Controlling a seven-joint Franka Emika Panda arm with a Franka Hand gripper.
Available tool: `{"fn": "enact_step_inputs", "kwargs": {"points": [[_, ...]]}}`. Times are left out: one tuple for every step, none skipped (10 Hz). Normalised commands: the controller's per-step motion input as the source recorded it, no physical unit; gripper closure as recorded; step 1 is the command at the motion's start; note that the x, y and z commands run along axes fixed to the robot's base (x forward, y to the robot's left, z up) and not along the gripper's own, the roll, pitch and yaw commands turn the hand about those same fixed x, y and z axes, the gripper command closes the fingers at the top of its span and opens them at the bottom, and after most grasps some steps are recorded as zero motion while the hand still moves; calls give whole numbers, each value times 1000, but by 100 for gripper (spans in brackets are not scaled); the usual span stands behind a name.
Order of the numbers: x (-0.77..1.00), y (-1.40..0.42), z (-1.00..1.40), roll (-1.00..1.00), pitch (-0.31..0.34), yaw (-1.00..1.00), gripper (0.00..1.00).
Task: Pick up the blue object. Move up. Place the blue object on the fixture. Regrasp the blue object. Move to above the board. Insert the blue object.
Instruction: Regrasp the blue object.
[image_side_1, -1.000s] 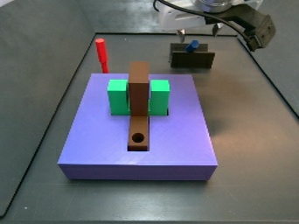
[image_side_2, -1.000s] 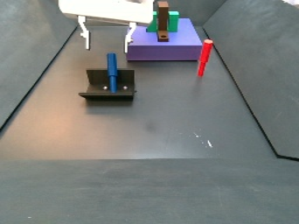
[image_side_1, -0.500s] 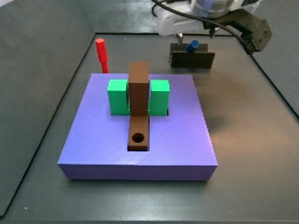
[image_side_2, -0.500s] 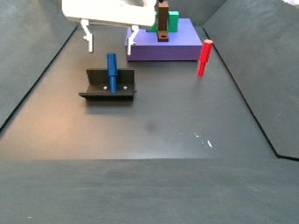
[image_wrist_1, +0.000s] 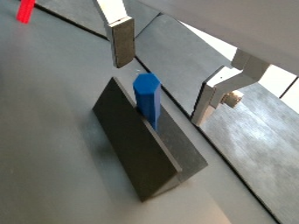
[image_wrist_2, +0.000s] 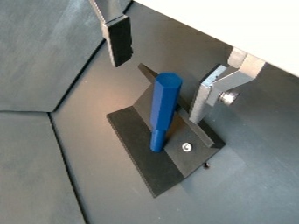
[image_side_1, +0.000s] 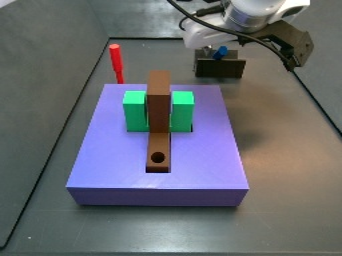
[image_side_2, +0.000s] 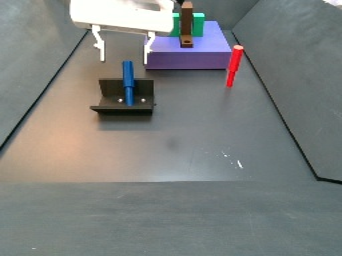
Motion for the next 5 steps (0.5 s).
{"fn": "enact_step_inputs", "kwargs": {"points": [[160,0,-169,283,34,0,0],[63,0,-180,317,46,0,0],[0,0,-146,269,40,-20,0],[0,0,-131,246,31,-23,0],[17,0,-103,183,14,0,0]]}}
